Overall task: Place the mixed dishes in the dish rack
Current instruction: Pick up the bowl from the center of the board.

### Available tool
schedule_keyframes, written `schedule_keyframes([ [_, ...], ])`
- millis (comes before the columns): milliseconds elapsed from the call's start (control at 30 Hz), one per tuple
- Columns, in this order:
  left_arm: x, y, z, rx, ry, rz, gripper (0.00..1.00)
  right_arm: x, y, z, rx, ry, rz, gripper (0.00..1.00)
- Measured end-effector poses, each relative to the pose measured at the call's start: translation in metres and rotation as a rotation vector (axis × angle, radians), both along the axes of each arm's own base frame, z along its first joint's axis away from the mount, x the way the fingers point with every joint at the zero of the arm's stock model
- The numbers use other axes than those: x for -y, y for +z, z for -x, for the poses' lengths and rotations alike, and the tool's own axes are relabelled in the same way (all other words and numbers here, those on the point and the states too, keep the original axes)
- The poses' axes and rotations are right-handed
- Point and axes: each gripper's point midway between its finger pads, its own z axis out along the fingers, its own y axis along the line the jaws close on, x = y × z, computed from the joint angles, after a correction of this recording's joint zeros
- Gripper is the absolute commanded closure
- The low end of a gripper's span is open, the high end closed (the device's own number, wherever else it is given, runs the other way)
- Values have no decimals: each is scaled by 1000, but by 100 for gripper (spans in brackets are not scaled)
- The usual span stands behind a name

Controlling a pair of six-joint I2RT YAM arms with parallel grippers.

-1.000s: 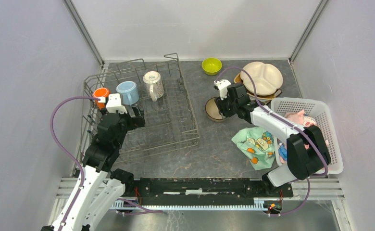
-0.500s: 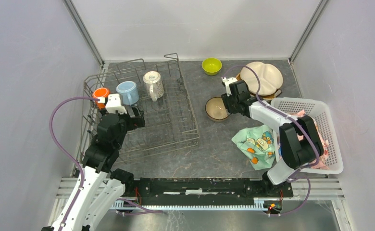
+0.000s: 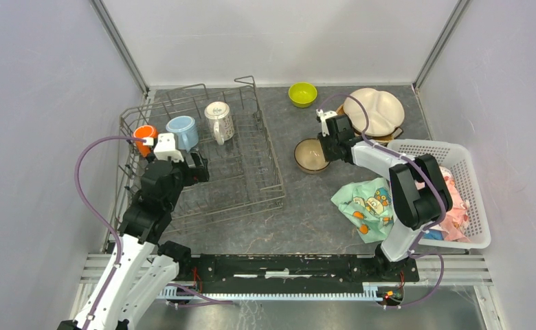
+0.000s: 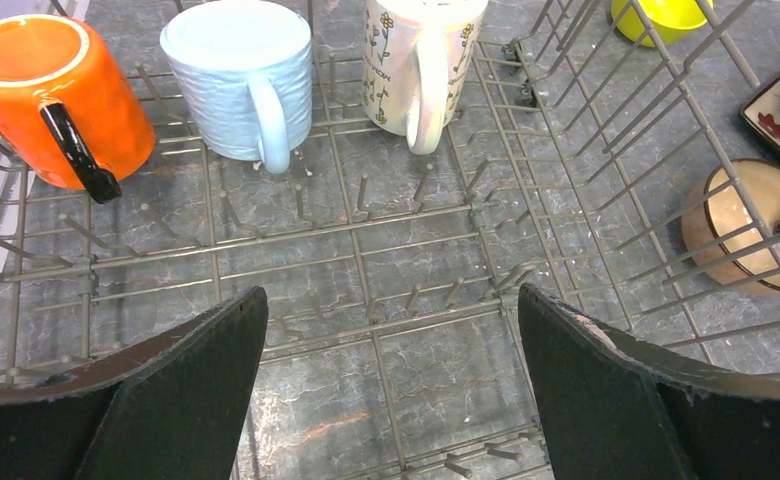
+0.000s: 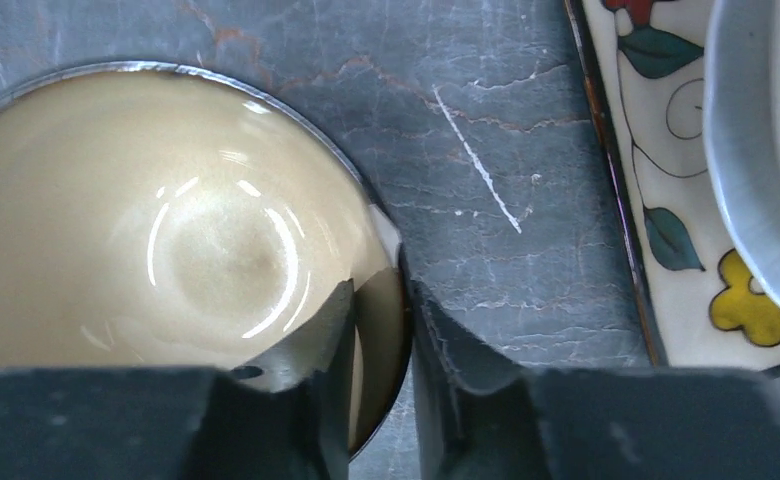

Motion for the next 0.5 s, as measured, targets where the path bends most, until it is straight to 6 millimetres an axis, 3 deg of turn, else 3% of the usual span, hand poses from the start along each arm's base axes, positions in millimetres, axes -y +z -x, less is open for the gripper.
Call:
schedule_keyframes([
  [133,4,-5,-2,-20,-20,1,0,-5,10,-10,24,-18,-61,100],
  [333,15,-10,-1,-61,-66,21,0,1,20,-11,32,-29,-55,100],
  [500,27,9,-5,-49,-120,43,0,10,47,-3,48,-57,-42,100],
])
